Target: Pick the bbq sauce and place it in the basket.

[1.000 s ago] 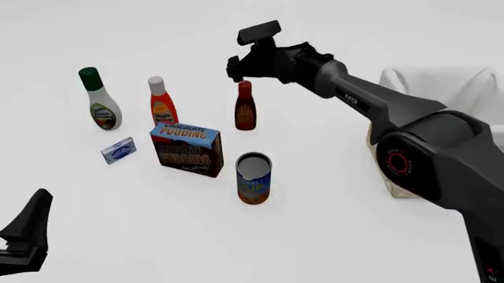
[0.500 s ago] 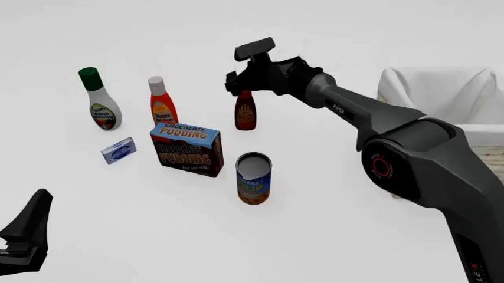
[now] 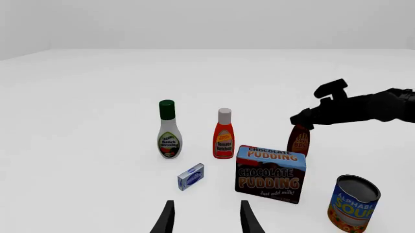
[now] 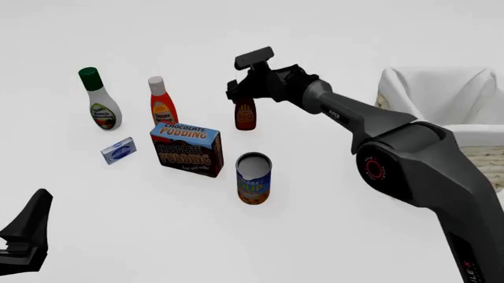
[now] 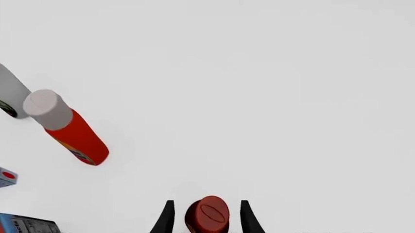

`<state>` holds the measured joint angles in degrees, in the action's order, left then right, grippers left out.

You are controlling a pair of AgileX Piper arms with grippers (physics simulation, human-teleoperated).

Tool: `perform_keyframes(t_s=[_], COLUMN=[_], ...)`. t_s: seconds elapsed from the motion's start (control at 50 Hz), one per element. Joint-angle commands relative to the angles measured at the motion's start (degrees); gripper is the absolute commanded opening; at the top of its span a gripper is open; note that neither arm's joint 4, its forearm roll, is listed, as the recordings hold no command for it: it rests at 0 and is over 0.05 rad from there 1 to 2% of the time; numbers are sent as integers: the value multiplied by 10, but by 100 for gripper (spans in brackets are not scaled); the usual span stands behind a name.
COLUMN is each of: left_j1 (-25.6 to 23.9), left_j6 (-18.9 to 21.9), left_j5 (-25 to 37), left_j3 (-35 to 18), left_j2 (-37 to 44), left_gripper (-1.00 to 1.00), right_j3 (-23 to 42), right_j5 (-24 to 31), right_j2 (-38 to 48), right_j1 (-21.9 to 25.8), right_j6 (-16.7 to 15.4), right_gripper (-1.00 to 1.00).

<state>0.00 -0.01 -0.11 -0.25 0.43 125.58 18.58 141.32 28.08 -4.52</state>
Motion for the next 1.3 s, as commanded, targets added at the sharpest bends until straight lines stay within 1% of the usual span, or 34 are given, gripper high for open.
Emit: perform_keyframes(t_s=[0.02, 0.58, 0.6, 1.04, 1.3], left_j1=[0, -1, -1, 0, 0], left_j6=[0, 1, 1, 0, 0], left_j5=[0, 0, 0, 0, 0], left_j3=[0, 0, 0, 0, 0], left_j2=[0, 0, 0, 0, 0], left_gripper=[100, 100, 100, 100, 100], right_j3=[-1, -21, -23, -34, -12], right_j5=[1, -8, -10, -18, 0], right_j2=[8, 12, 11, -1, -19], right_j1=[-1, 2, 2, -1, -9], right_j6=[-1, 1, 0, 0, -6], right_gripper=[100, 100, -100, -100, -100])
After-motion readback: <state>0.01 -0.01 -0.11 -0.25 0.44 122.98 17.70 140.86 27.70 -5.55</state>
